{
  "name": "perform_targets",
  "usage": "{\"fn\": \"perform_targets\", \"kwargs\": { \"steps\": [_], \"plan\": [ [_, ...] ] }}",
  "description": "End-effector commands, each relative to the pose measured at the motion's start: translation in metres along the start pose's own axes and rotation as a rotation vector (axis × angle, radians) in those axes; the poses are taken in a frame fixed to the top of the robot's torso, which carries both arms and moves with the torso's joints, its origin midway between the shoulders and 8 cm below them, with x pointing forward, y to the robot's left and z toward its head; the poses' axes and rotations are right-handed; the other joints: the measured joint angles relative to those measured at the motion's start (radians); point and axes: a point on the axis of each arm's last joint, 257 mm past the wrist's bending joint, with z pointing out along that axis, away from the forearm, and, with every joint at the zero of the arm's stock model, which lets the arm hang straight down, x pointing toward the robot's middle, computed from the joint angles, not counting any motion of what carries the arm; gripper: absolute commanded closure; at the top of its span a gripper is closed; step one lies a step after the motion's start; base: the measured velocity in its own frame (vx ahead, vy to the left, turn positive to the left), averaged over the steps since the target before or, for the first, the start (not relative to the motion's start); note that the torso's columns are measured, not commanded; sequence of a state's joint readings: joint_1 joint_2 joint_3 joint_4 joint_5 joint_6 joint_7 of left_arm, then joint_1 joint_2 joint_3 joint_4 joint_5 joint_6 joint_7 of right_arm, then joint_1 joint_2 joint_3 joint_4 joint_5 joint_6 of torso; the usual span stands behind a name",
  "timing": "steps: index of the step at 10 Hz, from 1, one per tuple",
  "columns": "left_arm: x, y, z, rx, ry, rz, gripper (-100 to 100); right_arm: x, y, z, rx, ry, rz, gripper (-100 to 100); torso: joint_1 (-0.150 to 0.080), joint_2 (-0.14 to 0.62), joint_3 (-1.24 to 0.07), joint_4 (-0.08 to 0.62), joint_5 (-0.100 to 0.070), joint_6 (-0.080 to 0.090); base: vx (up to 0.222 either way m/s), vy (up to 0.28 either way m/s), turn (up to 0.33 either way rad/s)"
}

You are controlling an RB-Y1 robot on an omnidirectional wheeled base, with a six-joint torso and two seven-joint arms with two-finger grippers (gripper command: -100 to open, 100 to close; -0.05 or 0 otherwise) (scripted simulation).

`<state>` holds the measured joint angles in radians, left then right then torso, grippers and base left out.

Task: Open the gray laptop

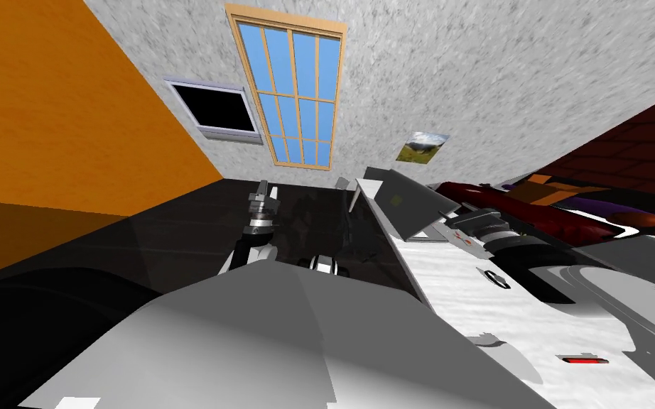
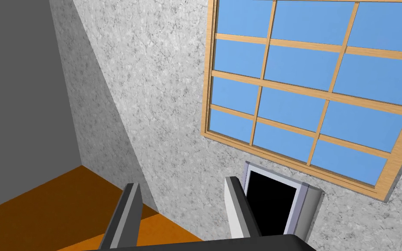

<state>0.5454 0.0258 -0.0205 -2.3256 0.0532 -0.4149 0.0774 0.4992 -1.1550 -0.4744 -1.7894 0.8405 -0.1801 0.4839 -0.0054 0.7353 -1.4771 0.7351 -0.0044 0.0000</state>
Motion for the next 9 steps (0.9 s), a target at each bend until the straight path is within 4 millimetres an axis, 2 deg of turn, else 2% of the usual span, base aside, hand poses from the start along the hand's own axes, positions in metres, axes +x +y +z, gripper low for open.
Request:
{"fn": "perform_targets", "kwargs": {
  "steps": [1,3,4,6,9],
  "plan": [
    [0.0,0.0,0.0,0.0,0.0,0.0,0,-0.029,0.025,-0.002,-0.052,-0.07,-0.004,100,0.0,0.001,0.001,0.0,0.0,-0.001,0.133,0.007,-0.33],
    [0.0,0.0,0.0,0.0,0.0,0.0,0,-0.052,0.039,-0.005,-0.084,-0.127,-0.01,100,0.001,0.002,0.002,-0.001,-0.001,0.002,0.144,0.038,-0.341],
    [0.0,0.0,0.0,0.0,0.0,0.0,0,-0.048,0.029,-0.002,-0.06,-0.113,-0.011,100,0.001,0.001,0.001,-0.001,-0.001,0.0,0.049,0.025,-0.067],
    [0.0,0.0,0.0,0.0,0.0,0.0,0,-0.03,0.022,0.0,-0.051,-0.076,0.072,100,-0.002,0.001,0.0,0.0,0.0,-0.003,-0.056,-0.063,0.243],
    [0.0,0.0,0.0,0.0,0.0,0.0,0,0.0,0.008,0.003,-0.025,-0.011,0.195,100,-0.006,-0.003,-0.002,-0.001,-0.002,0.0,-0.111,-0.156,0.291]
  ]
}}
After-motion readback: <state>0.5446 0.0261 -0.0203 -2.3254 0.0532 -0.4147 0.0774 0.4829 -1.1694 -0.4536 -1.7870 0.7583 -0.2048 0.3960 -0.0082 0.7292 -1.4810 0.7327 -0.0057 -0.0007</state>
